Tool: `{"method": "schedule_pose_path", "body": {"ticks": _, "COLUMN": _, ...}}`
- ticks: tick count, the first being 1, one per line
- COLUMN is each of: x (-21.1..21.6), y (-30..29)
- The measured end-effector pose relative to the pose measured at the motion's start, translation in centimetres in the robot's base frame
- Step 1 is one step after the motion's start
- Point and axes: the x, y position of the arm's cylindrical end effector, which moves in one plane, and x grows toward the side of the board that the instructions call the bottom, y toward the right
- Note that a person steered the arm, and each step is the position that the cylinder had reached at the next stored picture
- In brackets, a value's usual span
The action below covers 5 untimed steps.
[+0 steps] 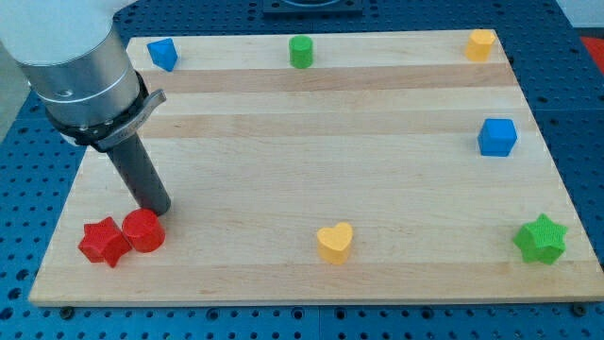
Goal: Move your arm towards the top center
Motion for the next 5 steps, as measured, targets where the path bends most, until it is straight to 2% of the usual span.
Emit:
{"method": "schedule_pose_path", "body": {"ticks": 3, "x": -0.3, "y": 0.2}}
{"method": "schedule_pose_path", "body": {"ticks": 4, "x": -1.5, "y": 2.0}}
{"method": "schedule_pose_path", "body": {"ticks": 5, "x": -6.0, "y": 6.0}}
